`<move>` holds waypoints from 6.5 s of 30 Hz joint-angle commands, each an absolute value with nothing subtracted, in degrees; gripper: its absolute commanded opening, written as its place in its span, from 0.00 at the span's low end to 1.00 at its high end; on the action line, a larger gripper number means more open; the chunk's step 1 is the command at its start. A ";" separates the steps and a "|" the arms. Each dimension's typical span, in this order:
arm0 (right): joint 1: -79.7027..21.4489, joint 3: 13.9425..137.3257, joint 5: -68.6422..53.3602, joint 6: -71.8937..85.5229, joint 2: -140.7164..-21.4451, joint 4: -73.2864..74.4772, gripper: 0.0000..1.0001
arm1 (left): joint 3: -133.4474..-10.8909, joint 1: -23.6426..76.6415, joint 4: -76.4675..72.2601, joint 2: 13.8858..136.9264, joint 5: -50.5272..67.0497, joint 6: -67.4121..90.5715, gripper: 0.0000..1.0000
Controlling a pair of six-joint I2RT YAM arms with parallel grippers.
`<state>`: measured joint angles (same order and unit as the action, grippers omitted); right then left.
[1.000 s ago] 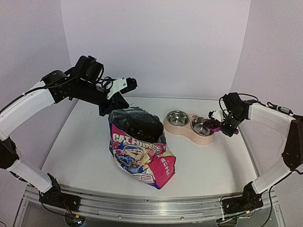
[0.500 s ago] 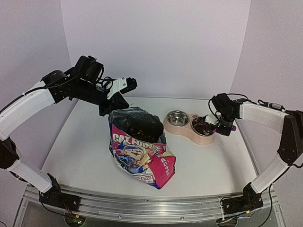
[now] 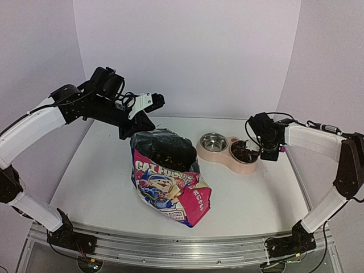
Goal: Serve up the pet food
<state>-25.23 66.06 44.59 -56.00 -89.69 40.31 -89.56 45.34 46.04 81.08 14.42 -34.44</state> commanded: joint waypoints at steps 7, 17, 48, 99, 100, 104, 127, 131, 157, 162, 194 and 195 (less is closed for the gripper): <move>-27.72 65.77 52.07 -60.54 -87.63 38.47 0.00 | -91.68 44.73 43.92 79.23 14.45 -33.66 0.00; -27.69 71.64 42.17 -49.84 -83.63 38.40 0.00 | -90.81 44.74 43.23 78.34 14.37 -32.57 0.00; -82.24 101.92 55.16 -31.18 -84.81 57.10 0.00 | -86.69 43.77 37.53 75.89 10.04 -25.34 0.00; -76.96 118.48 22.89 -40.70 -122.88 61.61 0.00 | -86.24 52.56 43.79 75.67 19.99 -27.51 0.00; -76.25 117.74 20.51 -39.80 -121.08 59.73 0.00 | -86.12 52.50 43.80 75.67 19.70 -27.51 0.00; -73.90 114.20 15.60 -35.74 -113.58 54.80 0.00 | -85.31 51.83 43.78 75.35 18.60 -27.75 0.00; -71.98 106.44 17.85 -12.15 -97.09 65.24 0.00 | -87.44 51.25 43.41 76.28 13.11 -30.20 0.00; -71.98 102.59 19.07 -10.13 -92.03 62.17 0.00 | -87.09 51.24 43.22 75.90 12.88 -30.35 0.00; -71.99 94.55 15.12 -8.15 -80.57 57.04 0.00 | -86.65 51.24 42.49 75.85 12.22 -30.16 0.00; -71.98 94.31 13.99 -7.31 -78.81 57.03 0.00 | -86.24 51.24 42.19 75.95 12.15 -29.80 0.00; -53.44 104.83 15.19 -4.19 -85.10 64.16 0.00 | -86.83 51.24 42.45 76.47 13.70 -29.40 0.00; -51.82 104.66 14.31 -4.44 -85.89 63.62 0.00 | -86.84 51.24 42.45 76.46 13.72 -29.36 0.00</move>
